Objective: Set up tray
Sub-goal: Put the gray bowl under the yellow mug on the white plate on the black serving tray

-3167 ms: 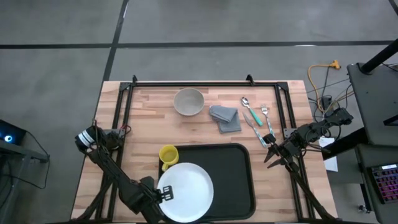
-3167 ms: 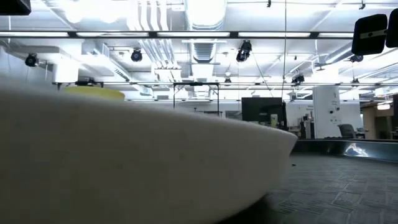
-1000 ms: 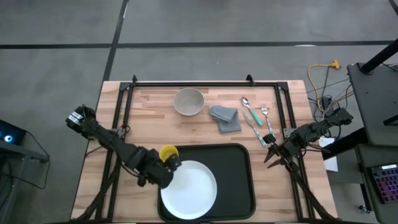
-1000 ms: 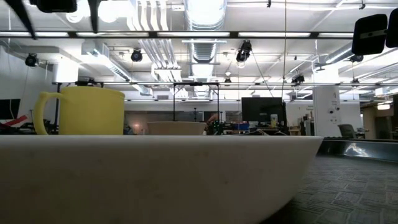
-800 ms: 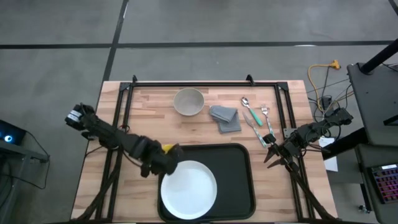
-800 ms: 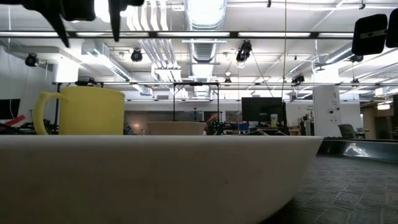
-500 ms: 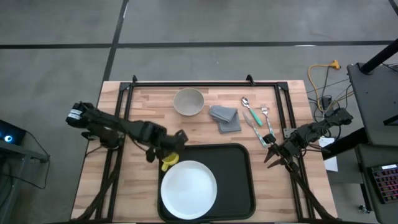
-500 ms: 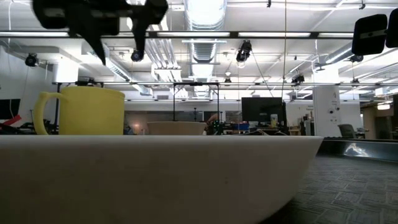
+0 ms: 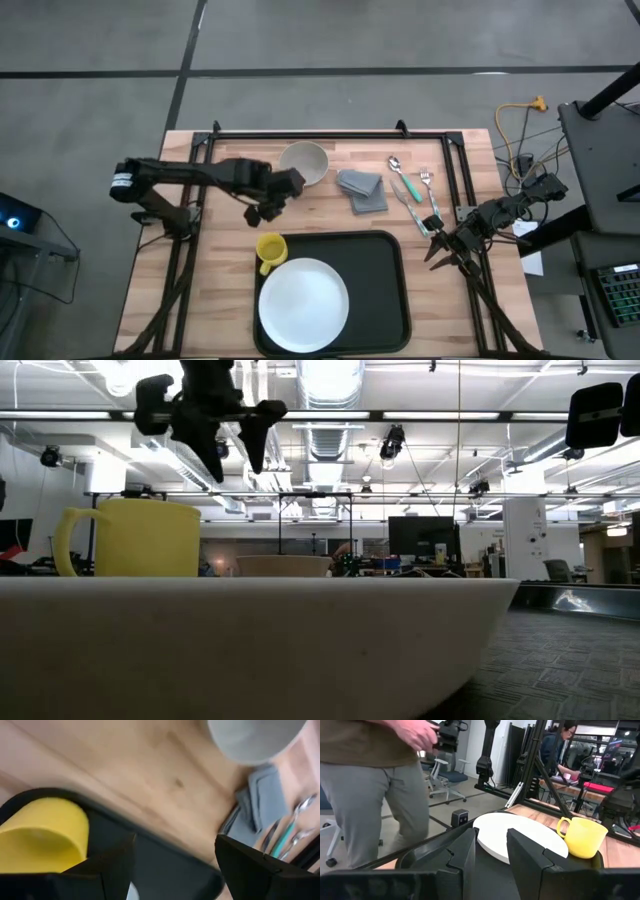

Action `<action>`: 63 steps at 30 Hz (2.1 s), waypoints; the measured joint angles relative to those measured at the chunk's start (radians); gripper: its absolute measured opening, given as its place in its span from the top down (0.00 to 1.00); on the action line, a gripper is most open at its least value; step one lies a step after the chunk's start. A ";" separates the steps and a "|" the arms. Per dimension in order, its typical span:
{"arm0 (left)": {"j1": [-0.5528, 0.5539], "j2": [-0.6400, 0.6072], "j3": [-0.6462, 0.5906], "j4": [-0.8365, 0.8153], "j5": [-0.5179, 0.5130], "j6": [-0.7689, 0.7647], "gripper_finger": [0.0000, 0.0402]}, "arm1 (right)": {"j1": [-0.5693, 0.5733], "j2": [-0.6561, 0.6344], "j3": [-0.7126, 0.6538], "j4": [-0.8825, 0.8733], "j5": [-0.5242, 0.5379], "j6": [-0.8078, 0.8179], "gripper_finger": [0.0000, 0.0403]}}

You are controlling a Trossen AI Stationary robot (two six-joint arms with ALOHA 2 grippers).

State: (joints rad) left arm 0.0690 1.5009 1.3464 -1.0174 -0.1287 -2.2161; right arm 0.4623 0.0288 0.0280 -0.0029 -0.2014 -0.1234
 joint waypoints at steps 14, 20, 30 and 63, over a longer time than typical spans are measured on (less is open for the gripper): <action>0.196 0.016 -0.012 -0.024 0.000 0.093 0.38 | 0.000 0.000 0.000 0.000 0.000 0.000 0.75; 0.262 0.065 -0.006 -0.019 0.033 0.122 0.38 | 0.000 0.000 0.000 0.000 0.000 0.000 0.75; 0.313 0.157 -0.006 0.018 0.034 0.279 0.38 | 0.000 0.000 0.000 0.000 0.000 0.000 0.75; 0.339 0.278 -0.066 0.227 0.023 0.296 0.55 | 0.000 0.000 0.000 0.000 0.000 0.000 0.75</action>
State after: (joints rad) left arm 0.4076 1.7792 1.2807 -0.7900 -0.1056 -1.9205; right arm 0.4625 0.0288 0.0280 -0.0031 -0.2015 -0.1234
